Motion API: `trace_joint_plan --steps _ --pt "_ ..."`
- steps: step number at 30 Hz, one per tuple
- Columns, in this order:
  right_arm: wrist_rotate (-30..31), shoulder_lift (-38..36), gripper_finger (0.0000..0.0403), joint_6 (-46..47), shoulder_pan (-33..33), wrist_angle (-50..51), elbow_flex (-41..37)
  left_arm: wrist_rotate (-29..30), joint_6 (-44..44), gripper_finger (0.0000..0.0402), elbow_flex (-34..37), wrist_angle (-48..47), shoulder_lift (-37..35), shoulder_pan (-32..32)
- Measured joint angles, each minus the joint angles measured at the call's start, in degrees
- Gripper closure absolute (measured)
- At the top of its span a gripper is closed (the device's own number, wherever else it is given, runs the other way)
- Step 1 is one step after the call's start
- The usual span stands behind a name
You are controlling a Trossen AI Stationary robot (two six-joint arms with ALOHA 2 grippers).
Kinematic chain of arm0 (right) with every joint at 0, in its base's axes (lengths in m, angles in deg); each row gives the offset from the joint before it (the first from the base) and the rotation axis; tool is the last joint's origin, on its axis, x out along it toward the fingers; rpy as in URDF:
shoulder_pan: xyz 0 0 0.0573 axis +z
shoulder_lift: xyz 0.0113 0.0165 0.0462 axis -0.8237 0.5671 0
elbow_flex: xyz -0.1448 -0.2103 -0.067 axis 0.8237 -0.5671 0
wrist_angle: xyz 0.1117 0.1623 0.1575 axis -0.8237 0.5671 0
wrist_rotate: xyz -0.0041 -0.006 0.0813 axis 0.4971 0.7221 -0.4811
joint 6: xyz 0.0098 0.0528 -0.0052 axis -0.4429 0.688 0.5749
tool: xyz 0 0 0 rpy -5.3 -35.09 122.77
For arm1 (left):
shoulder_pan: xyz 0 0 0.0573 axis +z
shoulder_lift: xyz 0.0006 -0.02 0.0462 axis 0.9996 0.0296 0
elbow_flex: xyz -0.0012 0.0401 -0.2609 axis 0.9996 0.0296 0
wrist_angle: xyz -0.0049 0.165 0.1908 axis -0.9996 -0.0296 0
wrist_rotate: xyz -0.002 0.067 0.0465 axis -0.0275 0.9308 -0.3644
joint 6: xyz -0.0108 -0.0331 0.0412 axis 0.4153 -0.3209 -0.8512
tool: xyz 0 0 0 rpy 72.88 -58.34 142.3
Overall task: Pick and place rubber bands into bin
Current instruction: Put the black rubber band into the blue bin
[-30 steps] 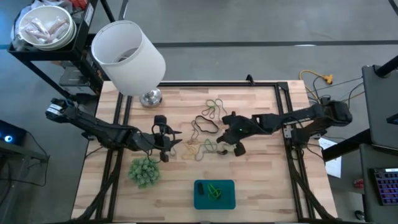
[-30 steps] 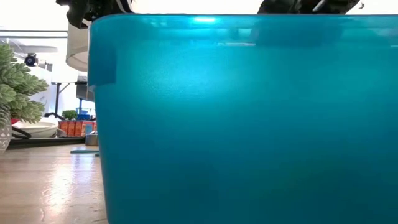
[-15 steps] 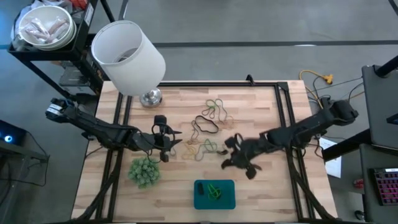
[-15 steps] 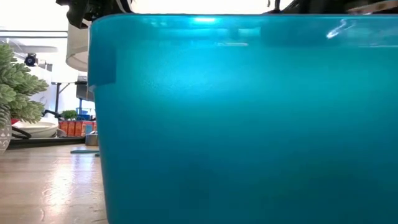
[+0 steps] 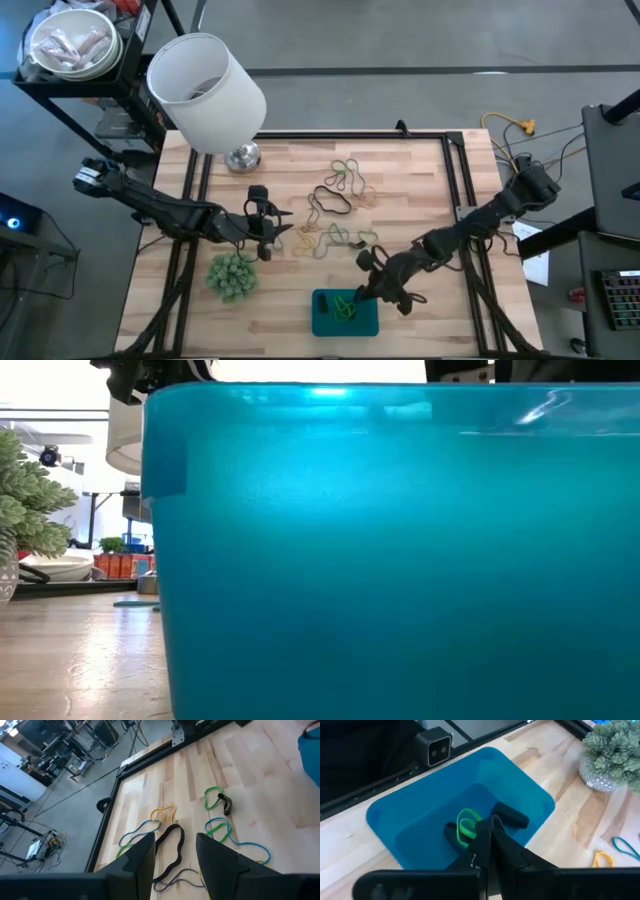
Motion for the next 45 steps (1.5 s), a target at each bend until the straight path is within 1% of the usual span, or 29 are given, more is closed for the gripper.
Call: trace_joint_plan --steps 2,5,11,23,26,29,38,40,43,45 --pt "0.01 1.43 0.0395 -0.13 0.0 -1.85 0.02 0.0 0.0 0.0274 0.01 -0.05 0.0 0.0" --pt "0.01 2.66 0.0394 -0.01 -0.02 -1.99 0.55 0.01 0.02 0.0274 0.05 -0.01 0.0 0.0" --pt "-0.2 2.39 0.0394 4.98 -0.02 -2.07 1.07 0.0 0.02 0.0274 0.11 0.01 0.0 -0.02" --pt "-0.98 2.32 0.0394 5.97 -0.02 -2.08 1.05 0.02 0.01 0.0274 0.22 0.01 0.13 -0.02" --pt "-2.82 2.38 0.0393 6.0 -0.02 -2.26 1.05 0.02 0.02 0.0274 0.22 0.01 0.13 0.0" --pt "-3.34 2.39 0.038 6.0 -0.01 -2.71 1.03 0.02 0.02 0.0274 0.22 -0.01 0.13 0.0" --pt "-3.38 2.39 0.0316 6.96 -0.02 -2.89 1.03 -0.19 0.26 0.0274 0.33 0.05 0.13 0.0" --pt "-3.35 2.18 0.0306 6.0 -0.02 -2.85 0.99 -1.96 1.81 0.0274 0.82 0.04 0.13 0.0" --pt "-3.2 1.34 0.0298 5.08 -0.02 -1.92 1.12 -8.21 3.07 0.0274 1.44 -2.42 0.16 0.07" --pt "-2.6 0.22 0.0296 5.09 -0.02 0.75 1.61 -10.38 4.48 0.0274 1.44 -4.05 1.06 0.07"
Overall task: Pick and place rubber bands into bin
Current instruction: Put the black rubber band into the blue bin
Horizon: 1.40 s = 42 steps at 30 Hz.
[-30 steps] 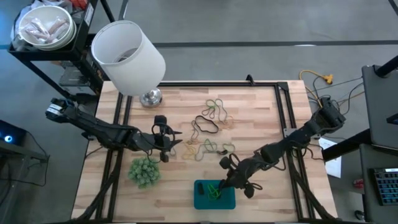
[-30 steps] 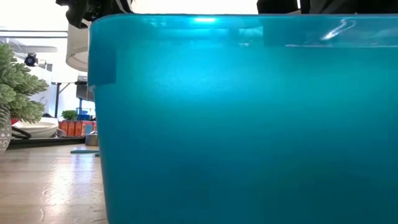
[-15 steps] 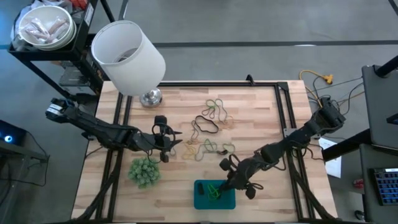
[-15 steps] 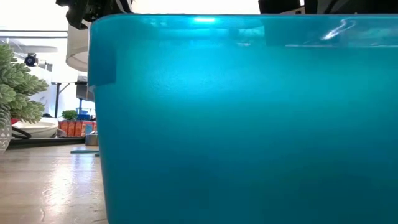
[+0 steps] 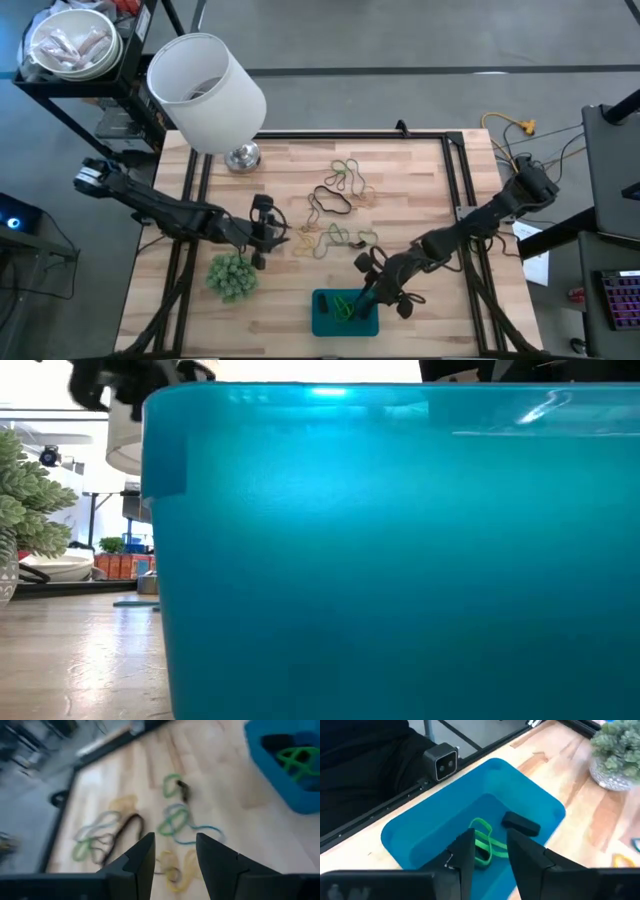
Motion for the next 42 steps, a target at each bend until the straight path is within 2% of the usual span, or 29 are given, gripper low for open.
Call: trace_joint_plan --steps 7,12,16,18,24,28,42 --pt "12.38 -5.92 0.0306 6.06 0.13 10.91 1.12 0.46 1.68 0.0274 -1.29 -1.76 3.66 1.86" --pt "17.29 -9.22 0.0314 9.58 0.13 14.84 0.06 0.69 1.38 0.0274 -3.58 -0.75 9.37 6.93" --pt "17.63 -10.18 0.032 10.06 0.13 14.93 -1.05 -0.26 -1.91 0.0274 -5.34 5.32 15.38 11.73" --pt "17.62 -10.17 0.0322 10.03 0.13 14.93 -1.26 -2.66 -4.44 0.0274 -6.42 7.59 18.45 13.69" --pt "17.6 -10.0 0.0326 11.28 0.13 15.51 -1.37 -9.22 -7.7 0.0274 -10.52 7.79 26.86 18.5" --pt "17.58 -10.09 0.0321 12.77 0.34 15.68 -1.42 -11.6 -9.07 0.0274 -12.49 7.58 31.18 21.37" --pt "17.56 -10.09 0.0321 16.69 2.45 15.22 -1.42 -20.63 -10.62 0.0274 -15.32 8.13 38.24 28.74"
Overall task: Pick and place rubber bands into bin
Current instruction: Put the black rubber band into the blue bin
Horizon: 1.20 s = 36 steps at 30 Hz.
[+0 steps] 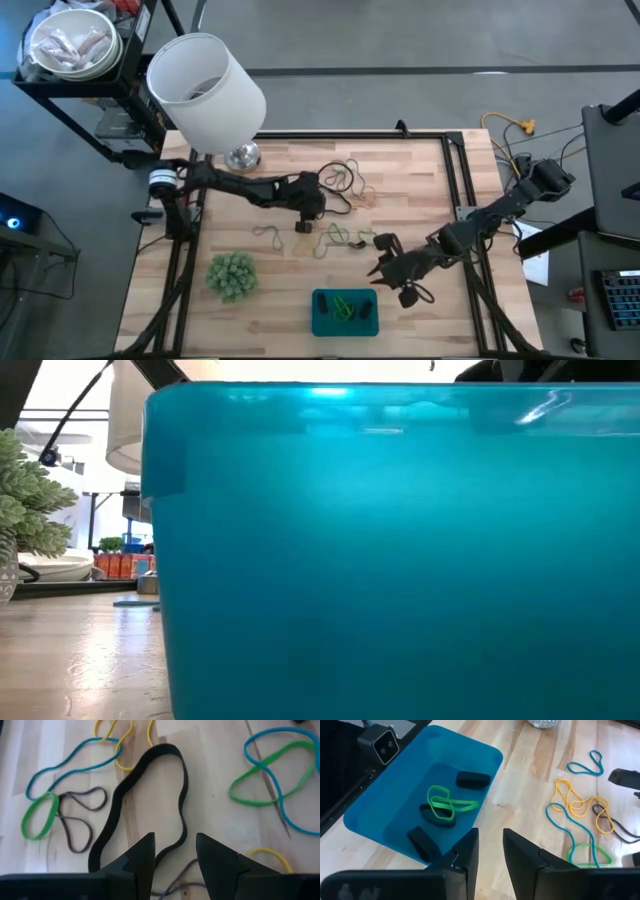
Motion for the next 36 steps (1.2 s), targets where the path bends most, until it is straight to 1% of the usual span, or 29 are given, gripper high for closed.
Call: trace_joint_plan --steps 7,13,19,22,27,30,36 --pt "0.07 -0.02 0.0328 0.76 1.02 -0.86 0.0 -3.84 -0.72 0.0274 -0.02 2.61 1.79 2.16" --pt "0.05 -0.02 0.0324 1.52 2.26 -1.39 0.0 -6.08 -1.46 0.0274 -0.02 2.6 3.28 3.22" --pt "0.07 -0.04 0.0328 1.92 2.58 -1.38 0.0 -6.41 -1.49 0.0276 -0.02 2.69 3.56 3.59" --pt "0.07 -0.04 0.0331 1.88 2.58 -1.38 0.0 -6.5 -1.51 0.0289 -0.02 2.84 3.56 3.58" --pt "0.07 -0.04 0.0334 1.83 2.58 -1.38 0.0 -6.51 -1.53 0.0329 0.02 3.55 3.56 3.58" --pt "0.06 -0.04 0.0335 2.01 2.58 -1.37 0.0 -6.51 -1.51 0.0347 0.07 3.88 3.56 3.58" --pt "0.07 -0.04 0.0335 2.03 2.58 -1.36 0.0 -6.52 -1.53 0.0359 0.63 3.93 3.56 3.56"
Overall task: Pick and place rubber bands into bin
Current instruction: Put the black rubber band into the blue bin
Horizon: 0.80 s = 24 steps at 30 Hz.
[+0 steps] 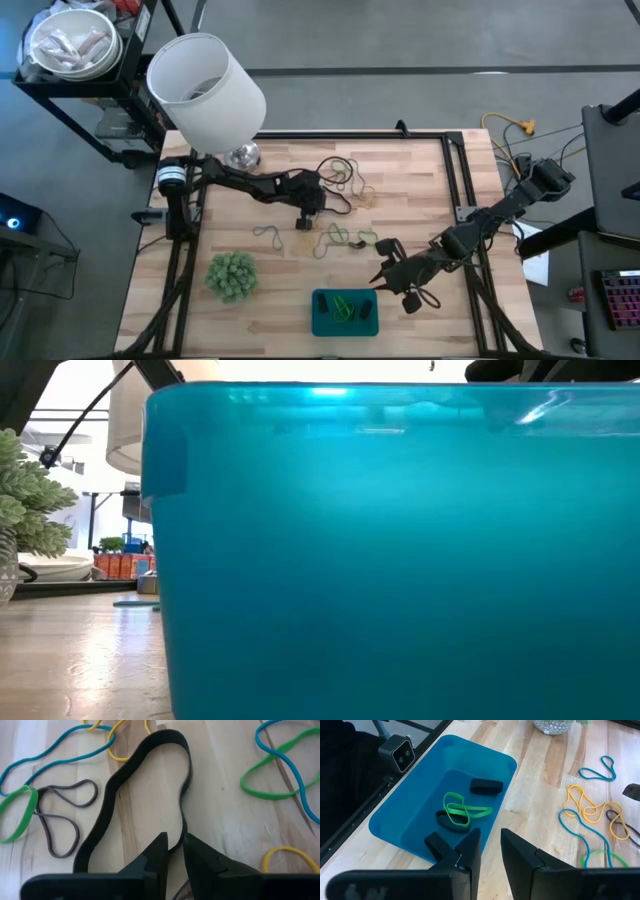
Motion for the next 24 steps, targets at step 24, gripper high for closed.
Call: trace_joint_plan --steps 24 --pt "0.0 0.02 0.0335 1.27 0.09 0.32 0.0 0.52 -1.73 0.04 -0.32 -0.08 0.69 0.02"
